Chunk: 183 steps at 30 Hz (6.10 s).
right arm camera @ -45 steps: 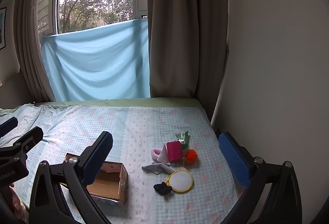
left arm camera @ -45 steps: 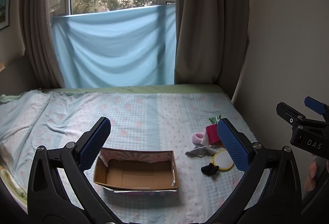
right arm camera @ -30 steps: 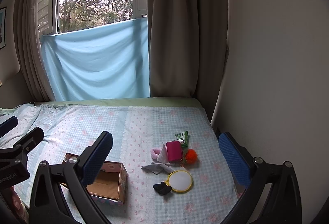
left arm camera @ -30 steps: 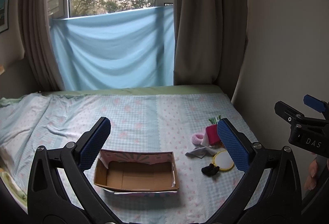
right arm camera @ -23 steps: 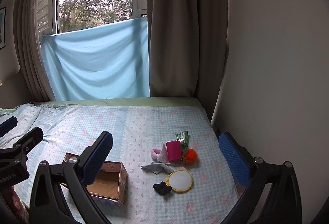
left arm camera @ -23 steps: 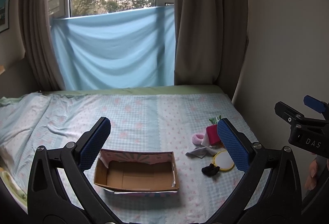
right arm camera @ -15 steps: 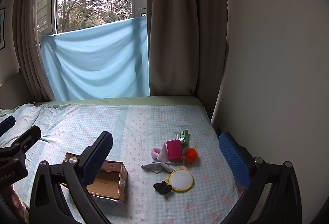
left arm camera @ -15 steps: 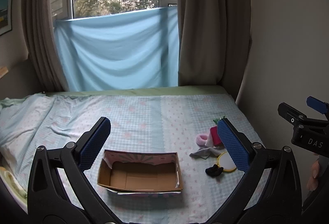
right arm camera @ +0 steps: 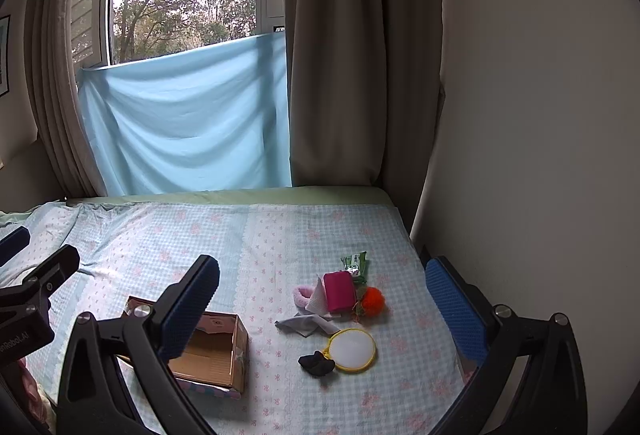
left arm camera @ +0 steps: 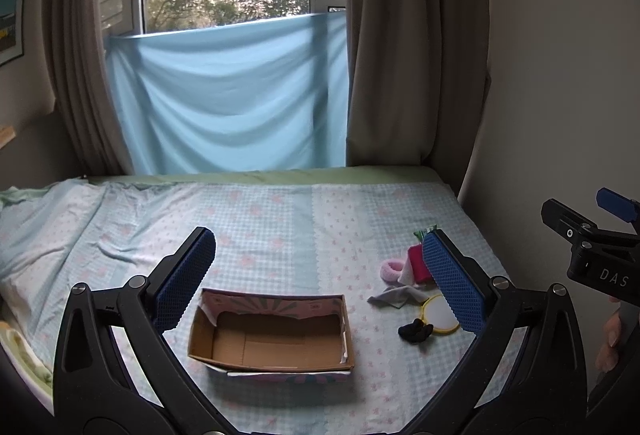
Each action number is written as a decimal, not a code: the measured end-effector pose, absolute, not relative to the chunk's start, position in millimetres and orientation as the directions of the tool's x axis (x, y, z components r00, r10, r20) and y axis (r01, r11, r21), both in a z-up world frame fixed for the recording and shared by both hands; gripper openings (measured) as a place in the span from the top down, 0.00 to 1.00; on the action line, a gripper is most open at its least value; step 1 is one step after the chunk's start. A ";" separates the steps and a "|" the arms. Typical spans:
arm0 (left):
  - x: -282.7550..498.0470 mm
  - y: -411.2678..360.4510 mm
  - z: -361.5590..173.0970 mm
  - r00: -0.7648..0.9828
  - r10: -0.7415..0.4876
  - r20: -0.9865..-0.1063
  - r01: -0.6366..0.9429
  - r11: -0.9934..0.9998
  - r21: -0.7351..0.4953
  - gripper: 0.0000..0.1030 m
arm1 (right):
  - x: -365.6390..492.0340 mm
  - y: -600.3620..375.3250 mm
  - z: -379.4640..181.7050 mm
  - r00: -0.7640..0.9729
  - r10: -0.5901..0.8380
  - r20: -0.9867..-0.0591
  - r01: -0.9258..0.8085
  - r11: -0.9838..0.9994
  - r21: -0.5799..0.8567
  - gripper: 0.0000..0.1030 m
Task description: Organize soft objects
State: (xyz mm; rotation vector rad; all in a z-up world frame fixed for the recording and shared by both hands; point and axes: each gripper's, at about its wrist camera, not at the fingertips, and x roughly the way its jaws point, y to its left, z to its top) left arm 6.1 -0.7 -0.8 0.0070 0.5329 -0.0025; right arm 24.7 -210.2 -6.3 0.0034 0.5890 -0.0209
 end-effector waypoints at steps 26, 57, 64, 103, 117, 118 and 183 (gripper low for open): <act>2.4 6.5 0.9 0.861 -0.015 -0.508 0.009 1.000 -0.014 0.00 | 22.5 -209.3 -6.1 0.832 -0.018 -0.555 0.020 1.000 -0.002 0.00; 175.1 -108.6 -209.4 0.504 -0.199 -0.841 0.105 0.980 -0.169 0.00 | 141.8 -336.5 -164.9 0.640 -0.079 -0.764 0.134 0.991 0.010 0.00; 235.8 -129.4 -309.3 0.410 -0.221 -0.885 0.002 0.971 -0.241 0.00 | 212.4 -360.6 -250.5 0.557 0.005 -0.831 0.036 0.999 0.030 0.00; 285.5 -179.3 -445.8 0.402 -0.207 -0.892 0.086 0.978 -0.188 0.89 | 293.4 -387.8 -417.4 0.452 0.392 -0.801 -0.210 0.920 0.332 0.65; 261.9 -162.4 -366.0 0.487 -0.230 -0.842 0.079 0.972 -0.220 0.89 | 268.4 -389.2 -346.7 0.550 0.345 -0.761 -0.178 0.938 0.297 0.66; 259.5 -161.0 -355.8 0.496 -0.233 -0.836 0.079 0.971 -0.224 0.89 | 264.7 -388.2 -337.9 0.557 0.341 -0.757 -0.179 0.940 0.292 0.66; 210.1 174.7 -397.2 0.105 -0.030 -0.994 0.202 0.979 -0.008 0.89 | 225.3 27.5 -367.5 0.040 0.252 -0.967 -0.063 0.966 0.250 0.65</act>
